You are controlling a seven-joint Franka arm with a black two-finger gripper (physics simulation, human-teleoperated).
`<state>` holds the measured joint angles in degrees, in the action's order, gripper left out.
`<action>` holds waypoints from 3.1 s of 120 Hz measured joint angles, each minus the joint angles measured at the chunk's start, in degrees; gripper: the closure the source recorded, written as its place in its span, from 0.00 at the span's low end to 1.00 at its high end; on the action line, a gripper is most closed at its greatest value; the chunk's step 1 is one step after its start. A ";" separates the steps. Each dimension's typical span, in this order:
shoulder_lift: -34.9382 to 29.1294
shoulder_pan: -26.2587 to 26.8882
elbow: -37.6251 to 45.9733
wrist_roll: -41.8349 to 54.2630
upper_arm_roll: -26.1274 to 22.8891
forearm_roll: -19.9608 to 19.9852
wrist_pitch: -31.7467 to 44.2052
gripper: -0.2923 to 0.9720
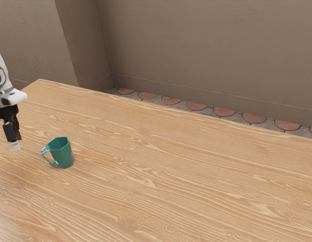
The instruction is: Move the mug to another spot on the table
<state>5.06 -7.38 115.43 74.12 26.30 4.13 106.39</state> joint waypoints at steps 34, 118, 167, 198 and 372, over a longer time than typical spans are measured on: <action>4.35 0.00 -2.36 -2.67 -2.08 3.77 2.43 0.23; 8.60 -0.09 0.12 -4.43 -4.08 6.61 10.37 0.23; 10.10 -0.16 2.46 -4.45 -5.20 8.45 14.74 0.23; 10.63 -0.16 3.44 -4.46 -5.21 9.94 16.94 0.25; -2.61 -0.36 10.63 -4.85 -9.51 11.22 18.00 0.75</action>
<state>2.45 -7.74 126.06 69.26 16.79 15.35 124.39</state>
